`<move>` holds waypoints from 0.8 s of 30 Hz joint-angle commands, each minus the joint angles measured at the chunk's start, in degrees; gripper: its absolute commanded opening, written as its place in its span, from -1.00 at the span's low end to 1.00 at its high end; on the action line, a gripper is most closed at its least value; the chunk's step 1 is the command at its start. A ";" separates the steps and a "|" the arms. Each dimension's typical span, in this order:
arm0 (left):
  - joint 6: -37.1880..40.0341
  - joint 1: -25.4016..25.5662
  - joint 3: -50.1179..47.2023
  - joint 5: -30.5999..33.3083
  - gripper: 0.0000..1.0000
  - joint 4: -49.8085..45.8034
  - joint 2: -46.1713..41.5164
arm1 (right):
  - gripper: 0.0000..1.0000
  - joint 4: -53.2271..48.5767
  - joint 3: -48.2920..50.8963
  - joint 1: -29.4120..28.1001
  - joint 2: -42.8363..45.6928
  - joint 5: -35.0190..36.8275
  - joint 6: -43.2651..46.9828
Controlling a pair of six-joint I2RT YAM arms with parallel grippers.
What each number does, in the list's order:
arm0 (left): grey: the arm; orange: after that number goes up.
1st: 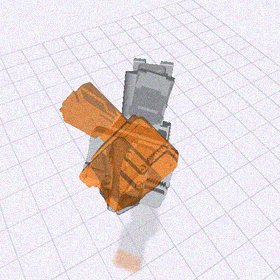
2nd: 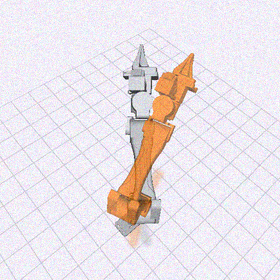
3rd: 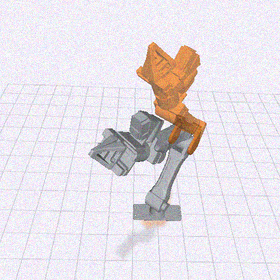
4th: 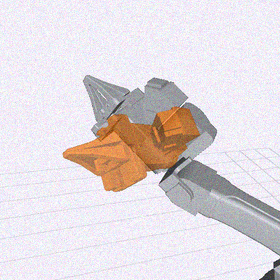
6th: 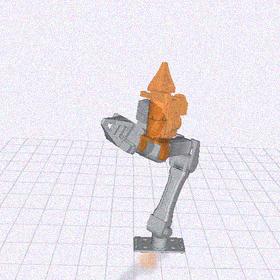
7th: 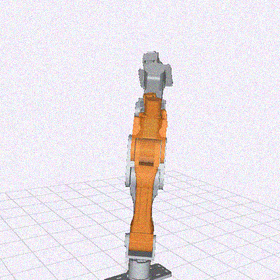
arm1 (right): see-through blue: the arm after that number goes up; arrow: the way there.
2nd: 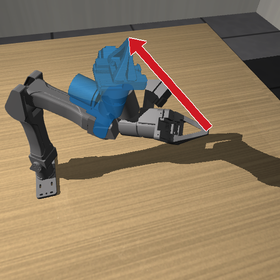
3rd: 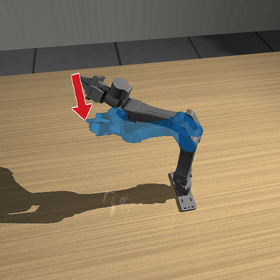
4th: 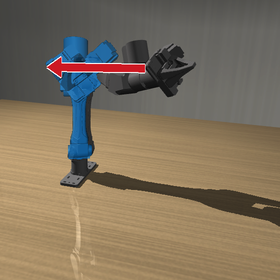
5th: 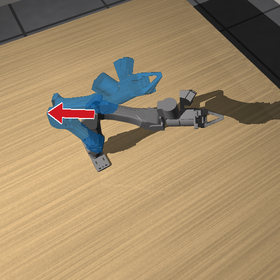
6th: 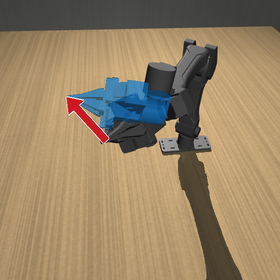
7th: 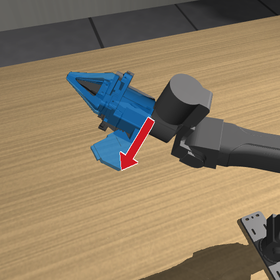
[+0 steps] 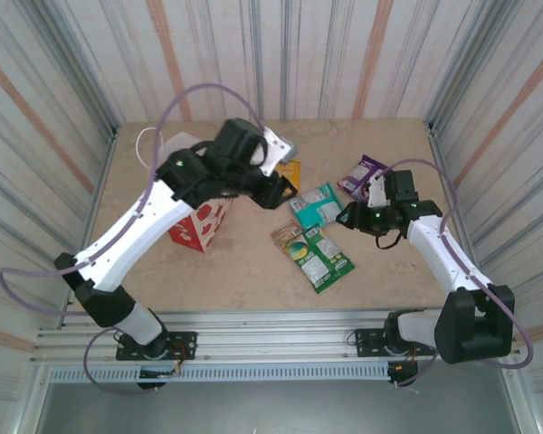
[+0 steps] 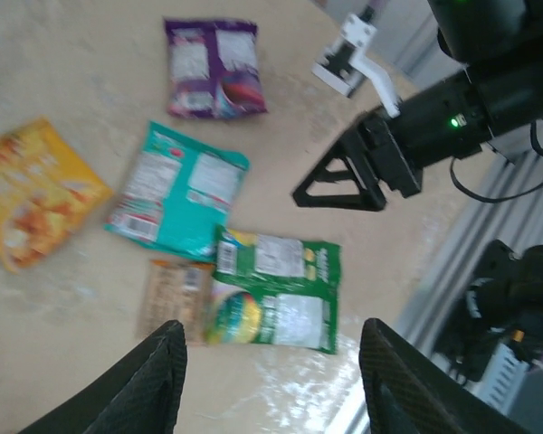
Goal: Place the snacks into the paper bag
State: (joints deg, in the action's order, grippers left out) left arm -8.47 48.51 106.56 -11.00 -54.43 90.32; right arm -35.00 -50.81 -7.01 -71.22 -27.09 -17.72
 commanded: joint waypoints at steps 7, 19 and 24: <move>-27.30 7.17 -16.15 0.10 0.12 16.16 0.46 | 0.36 -1.24 1.63 1.53 -2.28 -2.19 0.90; -51.59 14.46 -44.13 16.37 0.17 41.14 -4.55 | 0.36 7.35 4.33 -0.20 -6.31 -2.50 1.43; -59.30 15.08 -50.13 19.67 0.18 47.68 -3.03 | 0.38 8.50 2.54 -1.77 -11.47 -1.36 3.12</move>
State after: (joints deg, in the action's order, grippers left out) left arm -60.36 63.51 59.02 3.29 -12.78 88.55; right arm -27.64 -47.03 -8.16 -80.53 -28.73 -16.82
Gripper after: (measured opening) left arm 0.591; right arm 0.691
